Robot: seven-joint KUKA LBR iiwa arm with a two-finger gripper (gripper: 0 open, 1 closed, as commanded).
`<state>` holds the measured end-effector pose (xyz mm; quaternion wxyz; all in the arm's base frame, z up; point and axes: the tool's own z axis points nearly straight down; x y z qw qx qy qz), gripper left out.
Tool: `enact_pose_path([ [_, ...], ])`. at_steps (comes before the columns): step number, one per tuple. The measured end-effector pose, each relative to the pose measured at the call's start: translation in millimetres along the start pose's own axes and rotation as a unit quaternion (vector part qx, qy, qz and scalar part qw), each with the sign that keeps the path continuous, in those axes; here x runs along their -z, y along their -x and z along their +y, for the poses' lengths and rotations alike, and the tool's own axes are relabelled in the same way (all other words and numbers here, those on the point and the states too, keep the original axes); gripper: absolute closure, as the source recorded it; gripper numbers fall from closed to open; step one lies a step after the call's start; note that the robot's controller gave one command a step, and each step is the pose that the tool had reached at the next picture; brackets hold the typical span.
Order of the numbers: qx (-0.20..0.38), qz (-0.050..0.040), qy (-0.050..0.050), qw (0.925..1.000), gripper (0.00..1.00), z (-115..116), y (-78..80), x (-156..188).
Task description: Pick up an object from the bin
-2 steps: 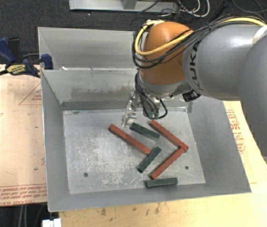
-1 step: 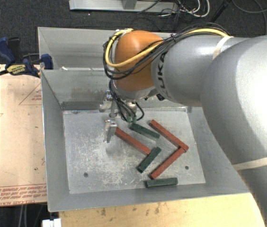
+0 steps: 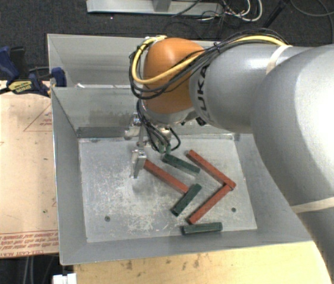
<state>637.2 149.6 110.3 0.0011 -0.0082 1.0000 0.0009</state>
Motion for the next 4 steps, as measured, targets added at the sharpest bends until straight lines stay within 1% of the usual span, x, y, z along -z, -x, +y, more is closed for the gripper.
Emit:
enact_pose_path([
  [1,0.046,-0.0003,0.000,0.9989,0.00,-46,-30.1,-24],
  [2,0.126,-0.0111,0.001,0.9919,1.00,-77,-46.7,-30],
  [3,0.126,-0.0111,0.001,0.9919,1.00,-77,-46.7,-30],
  [4,0.133,-0.0025,0.000,0.9912,1.00,-81,-38.1,122],
])
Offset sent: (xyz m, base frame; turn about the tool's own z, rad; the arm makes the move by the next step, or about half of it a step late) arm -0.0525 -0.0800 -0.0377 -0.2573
